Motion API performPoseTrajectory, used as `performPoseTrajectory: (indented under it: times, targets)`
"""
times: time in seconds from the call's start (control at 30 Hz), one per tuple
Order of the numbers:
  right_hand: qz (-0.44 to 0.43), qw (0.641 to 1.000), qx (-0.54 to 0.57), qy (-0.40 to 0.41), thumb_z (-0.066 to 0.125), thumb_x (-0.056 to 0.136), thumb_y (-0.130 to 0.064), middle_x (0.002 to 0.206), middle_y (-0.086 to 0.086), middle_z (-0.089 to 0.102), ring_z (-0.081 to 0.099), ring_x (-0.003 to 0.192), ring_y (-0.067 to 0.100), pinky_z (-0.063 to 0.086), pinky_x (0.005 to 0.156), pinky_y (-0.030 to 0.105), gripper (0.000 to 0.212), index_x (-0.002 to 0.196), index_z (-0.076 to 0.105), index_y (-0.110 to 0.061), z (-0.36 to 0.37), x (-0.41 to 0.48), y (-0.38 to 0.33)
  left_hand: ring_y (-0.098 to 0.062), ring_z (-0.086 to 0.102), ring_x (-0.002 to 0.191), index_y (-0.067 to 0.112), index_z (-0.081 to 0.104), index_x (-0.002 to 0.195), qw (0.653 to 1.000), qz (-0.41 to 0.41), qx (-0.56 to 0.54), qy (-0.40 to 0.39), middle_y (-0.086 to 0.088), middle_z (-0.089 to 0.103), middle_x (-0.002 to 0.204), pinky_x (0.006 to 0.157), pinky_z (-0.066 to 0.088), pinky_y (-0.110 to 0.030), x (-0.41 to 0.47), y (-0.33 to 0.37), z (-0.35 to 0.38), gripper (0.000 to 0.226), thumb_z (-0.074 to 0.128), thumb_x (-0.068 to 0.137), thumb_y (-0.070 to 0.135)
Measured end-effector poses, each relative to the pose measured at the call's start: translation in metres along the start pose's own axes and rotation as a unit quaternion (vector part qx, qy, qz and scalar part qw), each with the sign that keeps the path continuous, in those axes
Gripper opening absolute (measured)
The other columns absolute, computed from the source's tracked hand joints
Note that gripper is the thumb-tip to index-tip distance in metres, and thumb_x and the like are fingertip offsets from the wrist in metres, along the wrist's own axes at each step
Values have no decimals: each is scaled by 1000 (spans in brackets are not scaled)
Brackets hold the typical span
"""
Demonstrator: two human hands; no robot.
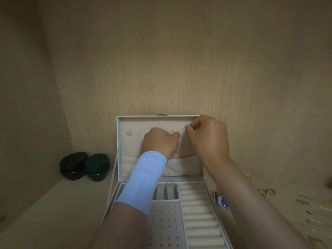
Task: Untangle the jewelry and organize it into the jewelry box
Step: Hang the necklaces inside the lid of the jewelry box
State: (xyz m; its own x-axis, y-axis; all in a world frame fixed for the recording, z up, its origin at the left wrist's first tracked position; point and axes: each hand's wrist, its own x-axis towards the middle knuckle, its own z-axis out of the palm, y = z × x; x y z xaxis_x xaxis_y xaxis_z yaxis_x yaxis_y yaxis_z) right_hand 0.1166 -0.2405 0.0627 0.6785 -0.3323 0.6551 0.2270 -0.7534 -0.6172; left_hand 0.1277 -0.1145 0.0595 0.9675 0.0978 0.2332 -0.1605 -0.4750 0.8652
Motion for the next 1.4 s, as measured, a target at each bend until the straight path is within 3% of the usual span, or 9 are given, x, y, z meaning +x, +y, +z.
performPoseTrajectory:
  times: [0.17, 0.43, 0.57, 0.73, 1.03, 1.1, 1.2, 1.3, 1.4]
  targets:
    - [-22, 997, -46, -57, 65, 83, -16, 80, 0, 69, 64, 74, 19, 52, 64, 30, 7, 80, 70, -19, -10, -2, 0, -17, 51, 41, 12, 71, 68, 995, -28, 3, -98, -3, 72, 62, 49, 44, -22, -9, -7, -2, 30, 58, 86, 31]
    - [7, 983, -14, -184, 68, 87, -24, 79, -7, 64, 56, 60, 1, 39, 50, 12, 4, 87, 65, -21, -27, -10, -3, -15, 54, 47, 10, 65, 77, 977, -35, -46, -205, 1, 67, 60, 51, 47, -25, -26, -8, -11, 24, 57, 93, 27]
    - [148, 928, 72, -335, 63, 94, -29, 72, 17, 72, 61, 42, 21, 54, 44, 31, 29, 85, 68, -2, -44, -18, -11, -16, 64, 65, 5, 65, 96, 957, -8, -56, -285, -3, 69, 79, 69, 56, -30, -32, -4, -20, 20, 57, 97, 24]
    - [187, 867, 131, -442, 54, 101, -37, 59, 9, 68, 59, 48, 20, 60, 55, 34, 46, 97, 68, 6, -56, -22, -8, -16, 69, 86, 11, 64, 92, 937, 18, 8, -350, -7, 72, 96, 83, 56, -27, -41, 4, -27, 18, 57, 98, 26]
    - [139, 884, 190, -404, 68, 92, -29, 84, 0, 76, 68, 72, 10, 56, 73, 34, 17, 93, 78, -15, -59, -14, -6, -5, 66, 106, 33, 67, 123, 908, 65, 147, -387, 8, 72, 112, 98, 47, -18, -38, 7, -56, 30, 61, 94, 38]
    - [140, 877, 215, -406, 67, 94, -29, 89, 2, 78, 69, 76, 11, 55, 78, 34, 20, 96, 77, -12, -61, -11, -6, -12, 66, 106, 30, 68, 121, 920, 64, 158, -352, 4, 72, 112, 98, 51, -27, -35, 4, -54, 29, 61, 94, 38]
    - [115, 894, 204, -381, 68, 93, -28, 94, 7, 78, 69, 79, 9, 52, 75, 26, 22, 96, 78, -9, -66, -10, -7, -15, 67, 98, 19, 66, 123, 955, 58, 47, -288, -7, 71, 114, 79, 57, -24, -32, 3, -44, 28, 59, 96, 25]
    - [83, 917, 191, -341, 68, 93, -24, 70, -5, 73, 65, 61, -3, 47, 56, 13, 18, 81, 77, -12, -66, -10, -9, -11, 67, 86, 15, 67, 120, 946, 38, -90, -310, -3, 72, 114, 59, 47, -18, -37, 5, -30, 25, 56, 98, 19]
    - [16, 953, 99, -285, 69, 90, -29, 64, -10, 71, 66, 63, 2, 56, 69, 30, 25, 69, 76, -18, -59, -6, -3, -7, 59, 68, 13, 71, 111, 948, 30, -83, -305, -1, 74, 105, 54, 39, -17, -40, 5, -23, 21, 58, 97, 22]
